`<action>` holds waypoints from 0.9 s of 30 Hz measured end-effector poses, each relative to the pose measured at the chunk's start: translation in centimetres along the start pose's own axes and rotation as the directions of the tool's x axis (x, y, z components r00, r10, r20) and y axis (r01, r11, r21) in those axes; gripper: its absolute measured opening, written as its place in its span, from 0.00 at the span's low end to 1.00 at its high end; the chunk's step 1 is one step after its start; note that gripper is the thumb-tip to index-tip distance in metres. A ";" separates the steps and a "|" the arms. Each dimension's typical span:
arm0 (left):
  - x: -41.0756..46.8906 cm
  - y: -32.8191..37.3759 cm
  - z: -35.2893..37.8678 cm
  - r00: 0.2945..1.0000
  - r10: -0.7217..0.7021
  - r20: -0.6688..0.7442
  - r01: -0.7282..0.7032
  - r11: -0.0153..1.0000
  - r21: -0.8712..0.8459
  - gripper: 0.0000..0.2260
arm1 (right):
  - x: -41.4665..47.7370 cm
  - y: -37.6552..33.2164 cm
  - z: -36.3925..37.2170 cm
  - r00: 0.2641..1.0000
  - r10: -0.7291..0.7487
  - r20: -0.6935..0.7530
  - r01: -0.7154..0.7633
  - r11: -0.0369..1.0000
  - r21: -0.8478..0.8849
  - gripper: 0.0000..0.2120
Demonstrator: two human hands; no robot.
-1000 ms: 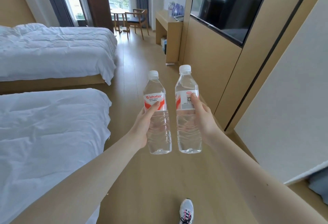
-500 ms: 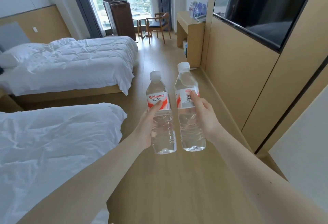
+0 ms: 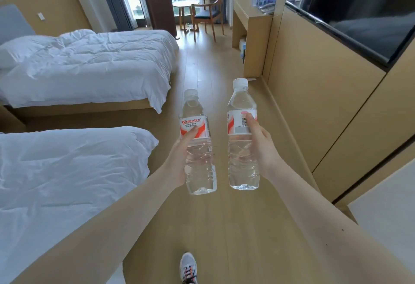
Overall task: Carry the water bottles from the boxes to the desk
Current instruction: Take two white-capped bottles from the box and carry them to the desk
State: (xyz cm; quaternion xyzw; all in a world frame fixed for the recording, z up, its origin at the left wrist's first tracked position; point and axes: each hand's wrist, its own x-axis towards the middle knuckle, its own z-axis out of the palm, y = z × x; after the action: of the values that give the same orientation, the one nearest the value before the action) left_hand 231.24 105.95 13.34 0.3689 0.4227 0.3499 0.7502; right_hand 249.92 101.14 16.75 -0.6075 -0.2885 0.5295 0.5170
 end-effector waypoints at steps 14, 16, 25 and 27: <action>17.2 8.9 -7.0 0.981 -0.059 0.184 0.058 0.998 0.008 0.37 | 15.0 -5.1 7.5 0.995 0.004 -0.099 -0.007 0.999 -0.032 0.23; 19.5 10.4 -8.3 0.978 -0.066 0.197 0.064 0.998 0.016 0.40 | 17.4 -5.9 9.1 0.994 0.027 -0.109 -0.028 1.000 -0.011 0.27; 27.1 14.3 -12.6 0.953 -0.141 0.267 0.165 0.984 -0.067 0.33 | 24.7 -8.1 13.2 0.993 0.028 -0.113 -0.032 0.999 -0.029 0.24; 28.6 15.0 -13.0 0.950 -0.125 0.285 0.157 0.983 -0.092 0.34 | 26.8 -8.4 13.5 0.994 0.025 -0.109 -0.031 0.998 -0.048 0.24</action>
State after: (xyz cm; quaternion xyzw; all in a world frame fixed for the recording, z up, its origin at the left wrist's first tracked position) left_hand 227.84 140.48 10.49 0.3398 0.3180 0.2636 0.8449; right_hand 246.18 132.05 16.61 -0.6519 -0.2647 0.4958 0.5091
